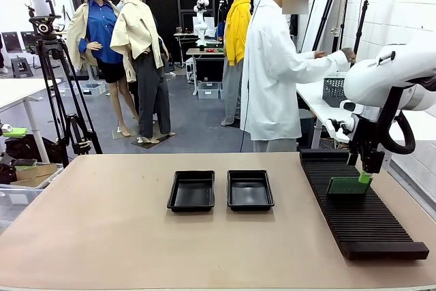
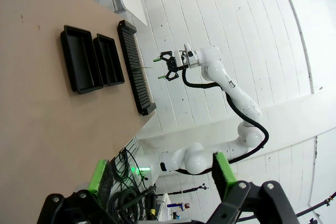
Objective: Inspect and transfer BCBs to ESD trays.
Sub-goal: Pick up the Blank PCB from the PCB Rack and place it in the left ESD tray.
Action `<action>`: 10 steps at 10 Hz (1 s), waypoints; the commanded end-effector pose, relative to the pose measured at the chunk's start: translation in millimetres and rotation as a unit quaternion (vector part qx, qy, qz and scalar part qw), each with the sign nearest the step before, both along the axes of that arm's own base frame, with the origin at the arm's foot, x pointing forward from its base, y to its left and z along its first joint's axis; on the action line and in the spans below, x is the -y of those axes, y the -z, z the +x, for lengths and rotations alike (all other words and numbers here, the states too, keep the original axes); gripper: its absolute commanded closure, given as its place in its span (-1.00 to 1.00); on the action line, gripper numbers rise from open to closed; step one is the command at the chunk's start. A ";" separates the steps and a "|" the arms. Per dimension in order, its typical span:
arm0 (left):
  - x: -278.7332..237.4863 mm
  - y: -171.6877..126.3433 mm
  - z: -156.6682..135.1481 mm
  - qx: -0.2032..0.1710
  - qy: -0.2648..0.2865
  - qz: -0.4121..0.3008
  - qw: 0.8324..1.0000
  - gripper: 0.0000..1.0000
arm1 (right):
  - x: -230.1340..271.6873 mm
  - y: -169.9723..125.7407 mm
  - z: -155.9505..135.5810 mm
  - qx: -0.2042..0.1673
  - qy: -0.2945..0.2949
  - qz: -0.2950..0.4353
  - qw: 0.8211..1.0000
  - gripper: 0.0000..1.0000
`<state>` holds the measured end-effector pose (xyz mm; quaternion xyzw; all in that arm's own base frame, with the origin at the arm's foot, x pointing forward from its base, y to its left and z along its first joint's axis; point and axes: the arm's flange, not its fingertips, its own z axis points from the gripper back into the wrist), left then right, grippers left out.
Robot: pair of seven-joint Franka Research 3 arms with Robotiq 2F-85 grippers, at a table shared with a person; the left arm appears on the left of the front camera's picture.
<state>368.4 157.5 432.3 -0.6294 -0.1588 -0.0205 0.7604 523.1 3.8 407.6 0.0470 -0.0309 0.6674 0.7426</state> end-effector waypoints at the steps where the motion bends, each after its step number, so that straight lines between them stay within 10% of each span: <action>1: -0.1 -1.8 -0.6 0.001 -0.001 0.001 1.000 -1.00 | 4.0 16.2 5.9 0.013 -0.003 0.005 1.000 -1.00; 10: -0.1 -1.8 -0.6 0.001 -0.001 0.001 1.000 -1.00 | 6.2 38.7 32.5 0.040 0.014 0.009 0.999 -1.00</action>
